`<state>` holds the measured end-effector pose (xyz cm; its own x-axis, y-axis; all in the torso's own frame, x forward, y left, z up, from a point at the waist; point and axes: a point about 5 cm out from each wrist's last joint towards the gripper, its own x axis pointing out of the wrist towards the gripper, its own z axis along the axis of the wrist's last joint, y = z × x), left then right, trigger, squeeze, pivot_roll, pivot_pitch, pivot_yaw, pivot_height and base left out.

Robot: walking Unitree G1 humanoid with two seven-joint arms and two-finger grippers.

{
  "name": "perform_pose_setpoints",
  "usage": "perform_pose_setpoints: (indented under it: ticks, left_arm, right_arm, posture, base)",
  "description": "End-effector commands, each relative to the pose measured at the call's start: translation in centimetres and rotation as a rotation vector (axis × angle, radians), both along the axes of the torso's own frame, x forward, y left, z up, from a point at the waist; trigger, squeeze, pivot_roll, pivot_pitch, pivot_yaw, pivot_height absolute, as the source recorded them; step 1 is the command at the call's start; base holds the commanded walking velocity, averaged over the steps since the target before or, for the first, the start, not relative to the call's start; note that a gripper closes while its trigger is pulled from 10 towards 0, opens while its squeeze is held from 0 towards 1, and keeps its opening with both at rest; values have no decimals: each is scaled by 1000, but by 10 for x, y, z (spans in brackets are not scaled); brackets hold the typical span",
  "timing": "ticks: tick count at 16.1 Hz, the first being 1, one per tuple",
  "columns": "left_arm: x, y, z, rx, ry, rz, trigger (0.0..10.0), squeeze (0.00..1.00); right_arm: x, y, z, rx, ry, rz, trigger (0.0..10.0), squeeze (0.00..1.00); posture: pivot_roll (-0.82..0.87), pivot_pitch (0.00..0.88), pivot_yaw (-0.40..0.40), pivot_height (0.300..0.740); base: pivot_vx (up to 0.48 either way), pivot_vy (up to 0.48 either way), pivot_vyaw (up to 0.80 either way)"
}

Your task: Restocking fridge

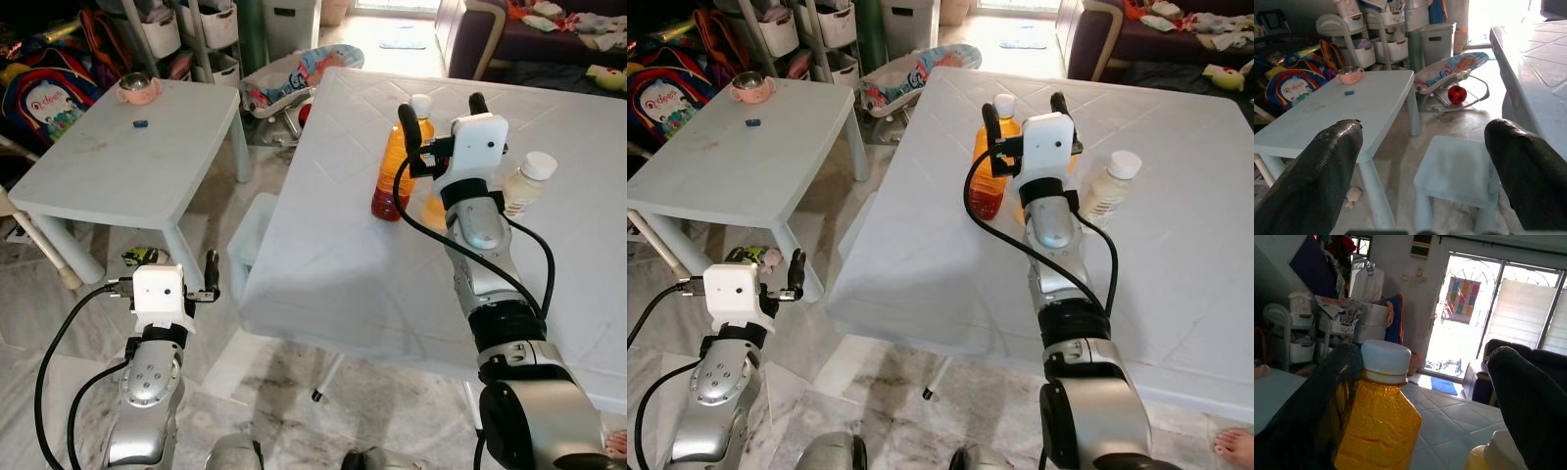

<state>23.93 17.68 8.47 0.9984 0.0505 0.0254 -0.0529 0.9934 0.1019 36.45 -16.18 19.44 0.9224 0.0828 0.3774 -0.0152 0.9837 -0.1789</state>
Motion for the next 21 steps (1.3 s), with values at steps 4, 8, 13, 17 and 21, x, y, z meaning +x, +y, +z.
perform_pose_setpoints:
  ticks: [4,8,13,17,21]
  left_arm:
    - [0,-1,1,8,2,-4,10000,0]
    - [0,-1,0,8,4,-4,10000,0]
    - [1,-1,0,11,6,-8,10000,0]
    - [1,-2,-1,11,9,-8,10000,0]
    - [1,-2,-2,11,13,-11,10000,0]
  right_arm:
    - [6,2,2,28,32,34,10000,0]
    - [8,6,0,39,63,70,10000,0]
    - [11,12,-5,44,120,121,10000,0]
    - [13,13,-7,29,153,124,10000,0]
    - [15,14,-11,21,195,135,10000,0]
  posture:
    - [86,67,-15,740]
    - [88,65,-14,740]
    - [89,63,-13,740]
    - [90,63,-15,740]
    - [90,64,-14,740]
  base:
    - [0,0,0]
    - [0,0,0]
    - [0,0,0]
    - [0,0,0]
    - [0,0,0]
